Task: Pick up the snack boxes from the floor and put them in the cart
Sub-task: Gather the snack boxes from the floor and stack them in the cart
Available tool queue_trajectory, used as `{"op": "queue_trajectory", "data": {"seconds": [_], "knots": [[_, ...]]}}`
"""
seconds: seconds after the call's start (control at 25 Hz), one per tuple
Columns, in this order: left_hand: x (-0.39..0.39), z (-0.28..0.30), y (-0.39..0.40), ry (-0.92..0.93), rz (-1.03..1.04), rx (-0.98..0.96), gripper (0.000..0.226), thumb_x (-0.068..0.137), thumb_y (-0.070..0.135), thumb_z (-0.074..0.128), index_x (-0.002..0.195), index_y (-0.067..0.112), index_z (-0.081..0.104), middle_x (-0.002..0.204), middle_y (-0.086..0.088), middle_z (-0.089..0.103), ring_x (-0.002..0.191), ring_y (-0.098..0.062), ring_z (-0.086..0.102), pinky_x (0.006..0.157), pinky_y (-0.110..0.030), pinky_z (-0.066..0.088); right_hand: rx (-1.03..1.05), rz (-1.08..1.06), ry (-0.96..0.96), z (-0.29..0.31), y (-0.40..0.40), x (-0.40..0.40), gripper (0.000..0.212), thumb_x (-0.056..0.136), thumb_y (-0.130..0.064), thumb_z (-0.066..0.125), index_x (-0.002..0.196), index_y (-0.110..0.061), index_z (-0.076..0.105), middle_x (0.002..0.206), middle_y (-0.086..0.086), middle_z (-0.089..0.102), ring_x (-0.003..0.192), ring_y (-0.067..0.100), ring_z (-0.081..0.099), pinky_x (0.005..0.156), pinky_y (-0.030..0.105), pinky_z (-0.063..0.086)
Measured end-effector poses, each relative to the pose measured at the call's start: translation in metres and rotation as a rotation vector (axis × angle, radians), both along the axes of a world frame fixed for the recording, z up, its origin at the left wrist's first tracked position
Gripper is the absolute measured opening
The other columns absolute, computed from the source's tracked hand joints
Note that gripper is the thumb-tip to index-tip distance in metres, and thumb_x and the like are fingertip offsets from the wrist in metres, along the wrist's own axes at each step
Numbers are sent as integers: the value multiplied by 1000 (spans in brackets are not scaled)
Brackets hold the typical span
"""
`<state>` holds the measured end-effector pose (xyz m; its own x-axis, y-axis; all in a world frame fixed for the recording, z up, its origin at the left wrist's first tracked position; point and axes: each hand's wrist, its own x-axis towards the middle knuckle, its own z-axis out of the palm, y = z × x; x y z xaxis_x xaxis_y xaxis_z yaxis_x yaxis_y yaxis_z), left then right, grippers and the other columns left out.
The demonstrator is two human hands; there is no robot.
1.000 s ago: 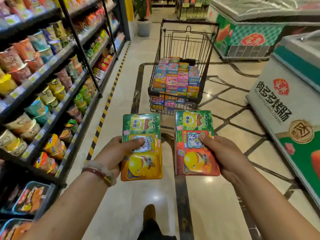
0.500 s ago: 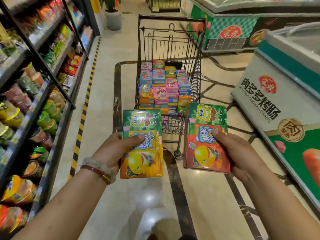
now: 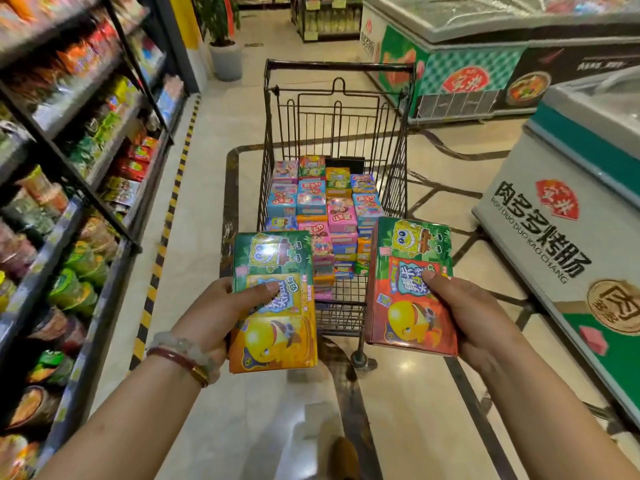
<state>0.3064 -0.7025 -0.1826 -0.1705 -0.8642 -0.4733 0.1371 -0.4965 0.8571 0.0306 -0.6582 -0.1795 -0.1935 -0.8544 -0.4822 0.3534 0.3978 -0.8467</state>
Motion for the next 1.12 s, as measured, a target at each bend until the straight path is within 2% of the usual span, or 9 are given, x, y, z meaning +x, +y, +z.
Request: {"op": "queue_trajectory", "data": {"seconds": [0.12,0.28,0.48,0.56,0.72,0.92,0.96,1.04,1.12], "knots": [[-12,0,-46,-7,14,-16,54,61,12,78,111,2,63,98,-20,71,80,-34,71,67,-45,59,-6,-3,-7,0,-49,-15,17,88,-20,61,93,-5,65,76,12,74,57,20,70,53,34,59],[-30,-5,-94,30,45,-10,49,64,17,69,111,2,63,100,-20,71,80,-34,71,63,-43,59,7,-15,16,0,-97,-30,18,88,-20,62,94,-3,65,77,13,74,58,21,70,54,35,59],[-41,-16,-161,34,12,35,60,60,15,82,115,3,61,103,-21,70,89,-40,68,71,-51,57,25,-44,21,-3,-148,-43,17,89,-19,61,90,-3,65,77,15,74,57,22,70,54,35,59],[-43,-22,-193,24,0,37,66,56,17,87,115,4,61,104,-21,70,92,-40,68,79,-56,54,31,-74,25,-4,-170,-46,18,88,-19,60,91,-2,64,75,15,73,56,23,70,52,34,59],[-46,-29,-255,34,-34,36,81,44,30,91,117,8,61,109,-19,68,98,-40,66,89,-62,48,55,-141,39,-3,-210,-42,19,89,-19,60,91,-1,64,75,16,73,56,24,70,51,36,59],[-53,-38,-321,35,-82,28,69,47,27,84,109,3,64,104,-24,68,97,-42,65,91,-62,47,80,-204,43,-8,-255,-34,20,88,-18,61,92,0,63,75,17,73,56,25,70,50,36,58],[-56,-43,-332,19,-88,34,75,44,30,86,110,1,64,106,-27,67,98,-44,64,92,-62,46,83,-219,45,-12,-263,-34,20,87,-19,61,93,0,63,76,17,73,56,25,70,50,36,58],[-62,-54,-355,-30,-90,52,106,27,43,94,118,2,60,114,-28,63,105,-47,60,95,-61,45,94,-230,55,-18,-277,-37,23,87,-20,62,97,1,63,79,18,73,58,25,70,53,37,59],[-70,-75,-377,-39,-86,72,121,15,54,93,121,9,59,116,-19,64,107,-42,60,96,-59,45,106,-230,69,-23,-293,-42,25,86,-21,63,99,1,63,82,19,73,60,26,71,57,40,59]]}}
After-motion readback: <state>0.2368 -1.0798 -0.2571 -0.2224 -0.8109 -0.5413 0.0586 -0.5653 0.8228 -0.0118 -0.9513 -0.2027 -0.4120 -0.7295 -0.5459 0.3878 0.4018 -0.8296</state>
